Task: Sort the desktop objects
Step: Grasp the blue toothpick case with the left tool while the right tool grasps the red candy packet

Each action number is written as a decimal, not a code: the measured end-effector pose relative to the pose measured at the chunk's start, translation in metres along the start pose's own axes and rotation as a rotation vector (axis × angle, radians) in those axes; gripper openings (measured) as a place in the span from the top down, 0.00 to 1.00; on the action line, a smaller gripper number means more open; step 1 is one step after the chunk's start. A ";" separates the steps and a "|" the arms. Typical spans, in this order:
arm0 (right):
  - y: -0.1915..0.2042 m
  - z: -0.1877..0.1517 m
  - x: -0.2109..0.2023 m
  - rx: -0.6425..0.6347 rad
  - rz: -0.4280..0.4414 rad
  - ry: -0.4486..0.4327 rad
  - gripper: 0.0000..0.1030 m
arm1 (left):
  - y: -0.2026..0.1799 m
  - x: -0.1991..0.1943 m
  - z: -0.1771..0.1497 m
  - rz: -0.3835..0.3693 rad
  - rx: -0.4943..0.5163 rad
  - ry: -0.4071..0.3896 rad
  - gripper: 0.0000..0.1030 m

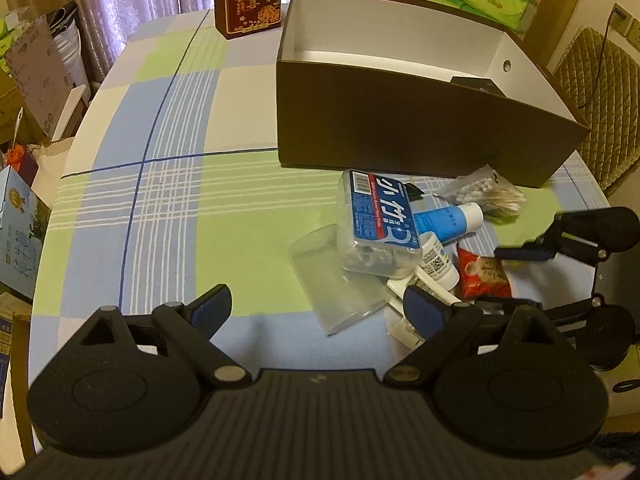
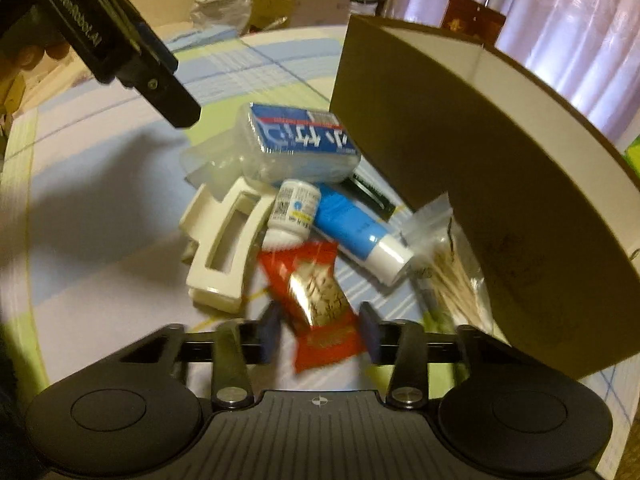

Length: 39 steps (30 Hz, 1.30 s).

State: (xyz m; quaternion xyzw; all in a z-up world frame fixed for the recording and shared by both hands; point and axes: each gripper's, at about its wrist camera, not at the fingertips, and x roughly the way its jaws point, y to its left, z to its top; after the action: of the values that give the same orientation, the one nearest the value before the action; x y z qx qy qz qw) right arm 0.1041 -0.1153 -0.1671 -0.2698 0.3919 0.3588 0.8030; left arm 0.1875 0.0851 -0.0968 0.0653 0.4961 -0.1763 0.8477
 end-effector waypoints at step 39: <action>-0.067 -0.047 -0.054 0.710 -0.234 0.067 0.46 | -0.042 0.074 0.060 -0.072 0.217 0.019 0.49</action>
State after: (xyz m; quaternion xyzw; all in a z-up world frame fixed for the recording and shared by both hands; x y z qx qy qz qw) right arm 0.1132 -0.2086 -0.1381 -0.0293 0.4845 0.0975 0.8689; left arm 0.2542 0.0113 -0.1277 0.1405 0.4842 -0.2586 0.8240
